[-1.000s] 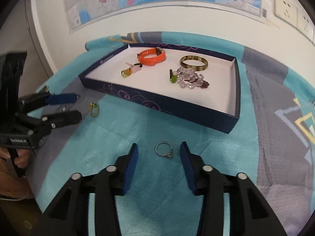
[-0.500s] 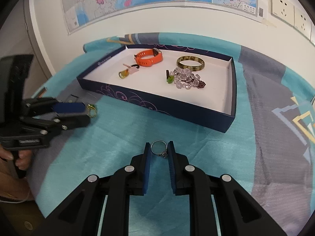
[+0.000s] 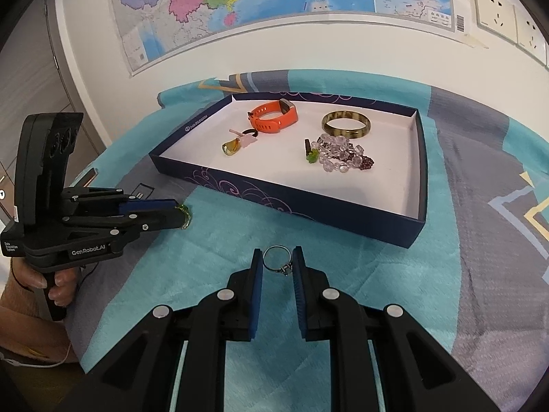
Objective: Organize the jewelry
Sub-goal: 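Grasp the gold ring with the left tool while the right tool grasps the silver ring, then lift both held rings and carry them toward the white box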
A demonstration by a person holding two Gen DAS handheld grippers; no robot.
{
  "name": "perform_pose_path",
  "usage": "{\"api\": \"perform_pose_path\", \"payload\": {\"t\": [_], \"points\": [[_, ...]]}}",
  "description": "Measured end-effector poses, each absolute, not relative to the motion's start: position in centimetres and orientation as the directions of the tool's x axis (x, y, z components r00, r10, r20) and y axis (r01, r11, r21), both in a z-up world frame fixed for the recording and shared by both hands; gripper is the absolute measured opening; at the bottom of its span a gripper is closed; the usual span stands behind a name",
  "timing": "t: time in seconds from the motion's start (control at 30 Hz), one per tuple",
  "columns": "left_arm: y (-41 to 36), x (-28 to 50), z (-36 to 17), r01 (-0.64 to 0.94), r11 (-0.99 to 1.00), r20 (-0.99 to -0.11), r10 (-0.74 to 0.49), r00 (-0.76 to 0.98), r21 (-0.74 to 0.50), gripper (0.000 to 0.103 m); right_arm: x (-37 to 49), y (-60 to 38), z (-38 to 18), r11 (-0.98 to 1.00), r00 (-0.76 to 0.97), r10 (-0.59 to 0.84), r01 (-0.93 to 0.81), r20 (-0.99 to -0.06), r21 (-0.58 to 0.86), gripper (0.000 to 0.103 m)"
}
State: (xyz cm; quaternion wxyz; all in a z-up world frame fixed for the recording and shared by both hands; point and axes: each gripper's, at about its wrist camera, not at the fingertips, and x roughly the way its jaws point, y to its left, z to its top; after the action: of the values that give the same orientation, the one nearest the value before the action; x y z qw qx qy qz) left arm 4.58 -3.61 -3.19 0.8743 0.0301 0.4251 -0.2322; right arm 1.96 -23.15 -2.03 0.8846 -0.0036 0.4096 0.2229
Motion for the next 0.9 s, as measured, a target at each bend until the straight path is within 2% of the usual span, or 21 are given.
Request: {"api": "perform_pose_path", "payload": {"t": [0.43,0.63,0.9], "points": [[-4.39,4.82,-3.11,0.458,0.882,-0.761,-0.374,0.531,-0.114,0.016,2.16,-23.29,-2.05,0.893,0.559,0.415,-0.402,-0.718,0.203,0.015],[-4.53,4.57,-2.99,0.456,0.884,-0.756,-0.365,0.543,-0.1,0.011,2.14,-23.3,-1.98,0.891,0.561,0.42,-0.404,-0.713,0.207,0.015],[-4.28,4.12,-2.44,0.455,0.882,-0.739,-0.387,0.551,-0.123,0.01,2.17,-23.34,-1.34,0.885,0.572,0.436,-0.412,-0.694,0.217,0.015]]}}
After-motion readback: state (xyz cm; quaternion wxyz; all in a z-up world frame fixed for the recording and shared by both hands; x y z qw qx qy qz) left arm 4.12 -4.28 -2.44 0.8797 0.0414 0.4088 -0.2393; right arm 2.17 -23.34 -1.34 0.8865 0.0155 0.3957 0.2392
